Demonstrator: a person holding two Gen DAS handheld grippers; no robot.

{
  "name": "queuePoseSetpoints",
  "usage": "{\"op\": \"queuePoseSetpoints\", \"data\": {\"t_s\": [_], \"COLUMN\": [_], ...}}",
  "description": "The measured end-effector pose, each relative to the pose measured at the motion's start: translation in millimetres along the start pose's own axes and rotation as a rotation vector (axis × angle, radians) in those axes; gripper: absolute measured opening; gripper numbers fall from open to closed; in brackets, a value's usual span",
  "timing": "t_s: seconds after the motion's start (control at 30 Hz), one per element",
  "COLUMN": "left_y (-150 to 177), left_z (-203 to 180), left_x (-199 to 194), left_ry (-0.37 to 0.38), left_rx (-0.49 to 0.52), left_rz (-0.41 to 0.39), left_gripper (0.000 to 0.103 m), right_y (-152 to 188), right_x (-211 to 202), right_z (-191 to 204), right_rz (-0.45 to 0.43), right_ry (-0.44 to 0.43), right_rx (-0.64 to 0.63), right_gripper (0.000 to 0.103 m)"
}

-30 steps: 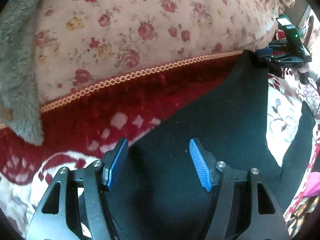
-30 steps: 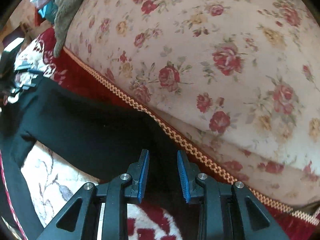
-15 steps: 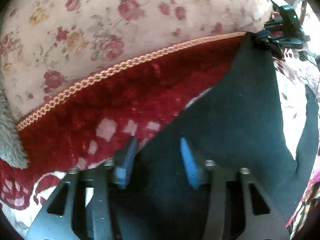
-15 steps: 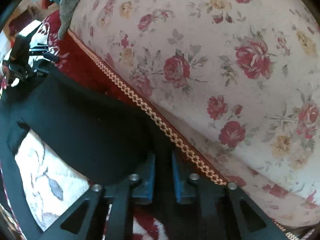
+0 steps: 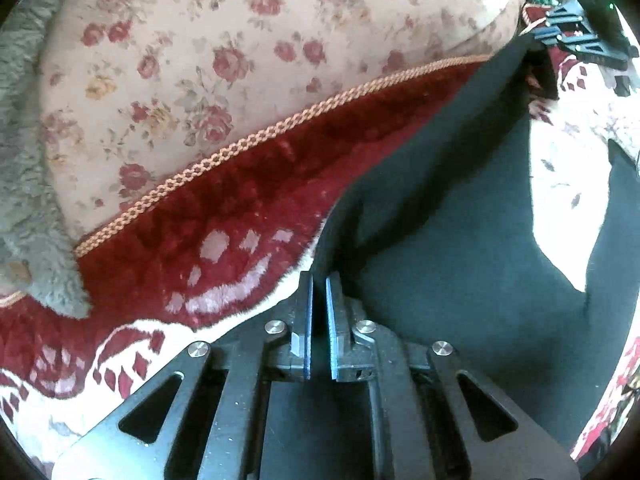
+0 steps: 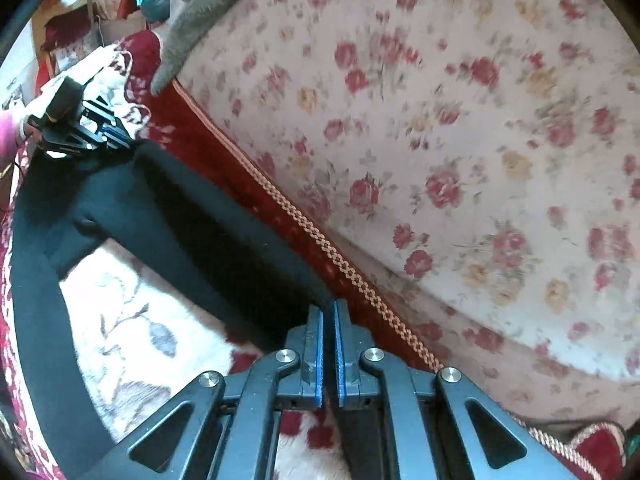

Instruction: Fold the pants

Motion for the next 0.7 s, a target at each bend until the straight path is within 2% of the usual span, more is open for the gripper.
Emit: {"op": "queuePoseSetpoints", "data": {"t_s": [0.17,0.33,0.43,0.47,0.6,0.63,0.67,0.7], "left_y": [9,35,44,48,42,41,40,38], "left_z": [-13,-21,-34,-33,-23,-23,-23,-23], "left_x": [-34,-62,-66,-67,-66,-68,-70,-70], "left_ry": [0.029,-0.01,-0.043,-0.053,-0.047,-0.046,-0.044,-0.054], "left_rx": [-0.008,0.0,0.087,0.098,0.05,0.044,0.043,0.05], "left_rz": [-0.059,-0.098,-0.087,-0.075,-0.062,-0.072,-0.084,-0.092], "left_gripper": [0.005,0.005,0.007,0.011,0.014,0.016,0.031,0.053], "right_y": [18,49,56,57,58,57,56,55], "right_x": [-35,-54,-53,-54,-55,-55,-54,-54], "right_z": [18,35,34,34,36,36,36,35], "right_rz": [-0.036,-0.049,-0.056,-0.064,-0.065,-0.061,-0.059,-0.059], "right_ry": [0.029,0.027,0.021,0.013,0.013,0.012,0.012,0.011], "right_rx": [0.001,0.015,0.049,0.065,0.065,0.064,0.059,0.056], "right_gripper": [0.004,0.004,0.004,0.004,0.004,0.004,0.004,0.004]}}
Point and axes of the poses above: each gripper's, at about its wrist camera, not at the fingertips, and x roughly the way its jaws point, z to its left, y to its underside, the point moved 4 cm from there along x, roughly the way its jaws point, and after that the axes turned 2 degrees about y, right-handed, at the moved point
